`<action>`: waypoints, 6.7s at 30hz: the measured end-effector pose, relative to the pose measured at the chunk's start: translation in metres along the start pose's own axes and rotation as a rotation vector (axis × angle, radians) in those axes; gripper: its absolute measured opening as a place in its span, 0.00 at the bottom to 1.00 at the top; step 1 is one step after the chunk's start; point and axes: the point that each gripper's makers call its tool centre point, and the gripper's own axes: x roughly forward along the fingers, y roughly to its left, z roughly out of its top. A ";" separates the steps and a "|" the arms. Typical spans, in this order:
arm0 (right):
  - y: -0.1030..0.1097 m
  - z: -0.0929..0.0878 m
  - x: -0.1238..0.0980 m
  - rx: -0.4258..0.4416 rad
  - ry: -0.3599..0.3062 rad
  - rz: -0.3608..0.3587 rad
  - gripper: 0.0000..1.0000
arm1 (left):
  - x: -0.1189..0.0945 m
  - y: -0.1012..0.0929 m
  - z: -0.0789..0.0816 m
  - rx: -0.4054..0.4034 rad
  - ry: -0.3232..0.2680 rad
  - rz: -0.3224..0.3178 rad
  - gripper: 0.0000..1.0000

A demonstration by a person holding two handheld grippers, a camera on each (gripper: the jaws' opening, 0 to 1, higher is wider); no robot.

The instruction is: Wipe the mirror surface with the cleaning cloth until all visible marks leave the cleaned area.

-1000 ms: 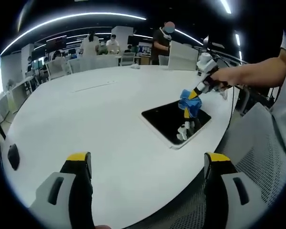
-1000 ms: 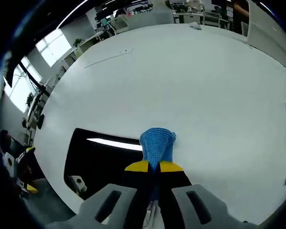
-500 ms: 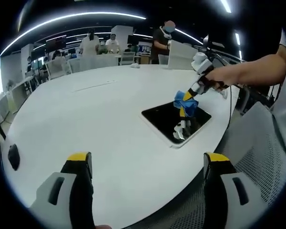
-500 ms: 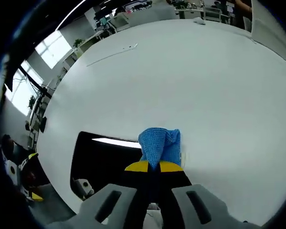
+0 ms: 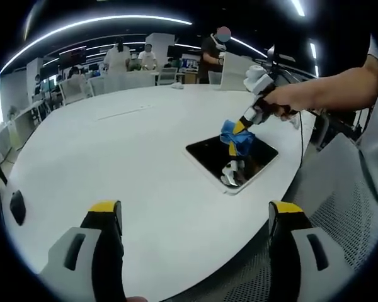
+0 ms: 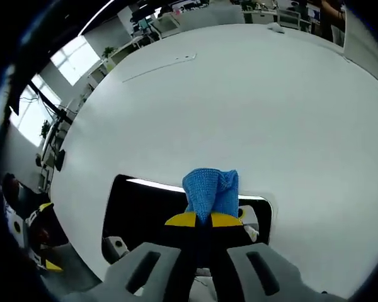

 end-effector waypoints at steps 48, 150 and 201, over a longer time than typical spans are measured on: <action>0.089 0.018 0.032 -0.024 0.017 0.107 0.00 | 0.002 -0.006 -0.003 0.001 0.025 -0.025 0.98; 0.135 -0.031 0.024 -0.080 0.069 0.241 0.00 | 0.003 -0.005 -0.009 0.021 0.052 -0.023 0.97; 0.054 -0.041 -0.007 0.013 0.065 0.212 0.00 | 0.005 -0.006 -0.012 0.019 0.061 -0.023 0.97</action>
